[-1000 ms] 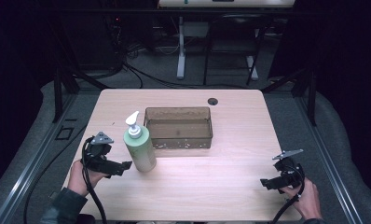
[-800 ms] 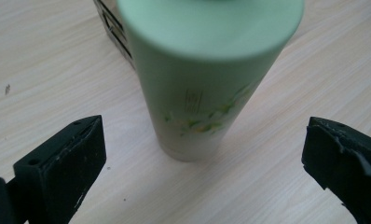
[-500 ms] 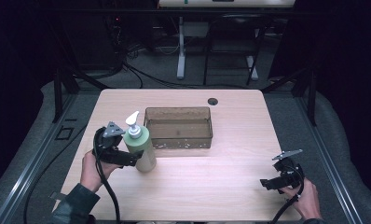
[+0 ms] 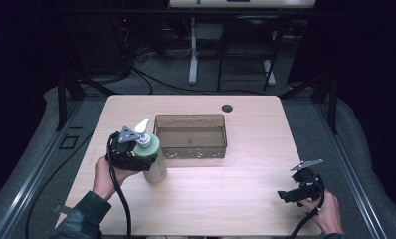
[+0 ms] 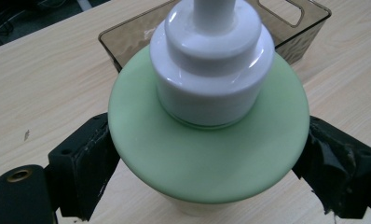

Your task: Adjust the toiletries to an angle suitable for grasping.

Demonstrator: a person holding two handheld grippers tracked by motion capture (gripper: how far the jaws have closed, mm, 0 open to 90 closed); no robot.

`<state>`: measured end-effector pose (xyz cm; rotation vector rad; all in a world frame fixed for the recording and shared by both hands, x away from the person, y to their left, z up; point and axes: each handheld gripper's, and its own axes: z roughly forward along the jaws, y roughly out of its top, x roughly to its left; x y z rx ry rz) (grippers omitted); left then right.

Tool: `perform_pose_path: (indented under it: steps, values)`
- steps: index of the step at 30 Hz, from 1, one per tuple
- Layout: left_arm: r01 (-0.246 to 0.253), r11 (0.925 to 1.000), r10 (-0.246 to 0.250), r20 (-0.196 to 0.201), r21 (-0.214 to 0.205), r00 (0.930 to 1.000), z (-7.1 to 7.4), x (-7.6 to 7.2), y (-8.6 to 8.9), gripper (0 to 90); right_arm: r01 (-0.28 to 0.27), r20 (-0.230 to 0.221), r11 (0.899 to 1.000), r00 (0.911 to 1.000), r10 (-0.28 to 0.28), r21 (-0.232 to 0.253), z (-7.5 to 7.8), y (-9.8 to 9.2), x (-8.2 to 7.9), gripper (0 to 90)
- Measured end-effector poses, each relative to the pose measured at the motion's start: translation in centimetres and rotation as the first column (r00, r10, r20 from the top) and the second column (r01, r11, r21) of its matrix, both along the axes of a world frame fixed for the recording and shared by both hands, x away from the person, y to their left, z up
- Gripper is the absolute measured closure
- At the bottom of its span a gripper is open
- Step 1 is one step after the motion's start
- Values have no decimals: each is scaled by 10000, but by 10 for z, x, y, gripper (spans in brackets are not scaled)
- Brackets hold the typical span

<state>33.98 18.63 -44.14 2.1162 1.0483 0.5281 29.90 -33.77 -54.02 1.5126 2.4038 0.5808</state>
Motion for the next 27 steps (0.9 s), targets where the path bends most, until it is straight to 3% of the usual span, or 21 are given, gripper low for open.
perform_pose_path:
  steps: [7,16,21,27]
  values:
    - [762,9969,-759,198,-169,9969,-3,4,-2,121,-28,-18,10000,10000,29,60,-1,1,0,22]
    - [1310,9907,-1308,83,-367,9914,-4,12,-9,123,-51,-58,10000,10000,51,13,-2,1,0,23]
    - [1755,9839,-1753,101,-331,9845,-3,17,-18,123,-60,-45,10000,10000,60,2,-2,1,0,25]
    - [2348,9708,-2353,-38,-488,9719,-4,24,-27,123,-69,-101,10000,9999,69,34,-3,1,0,27]
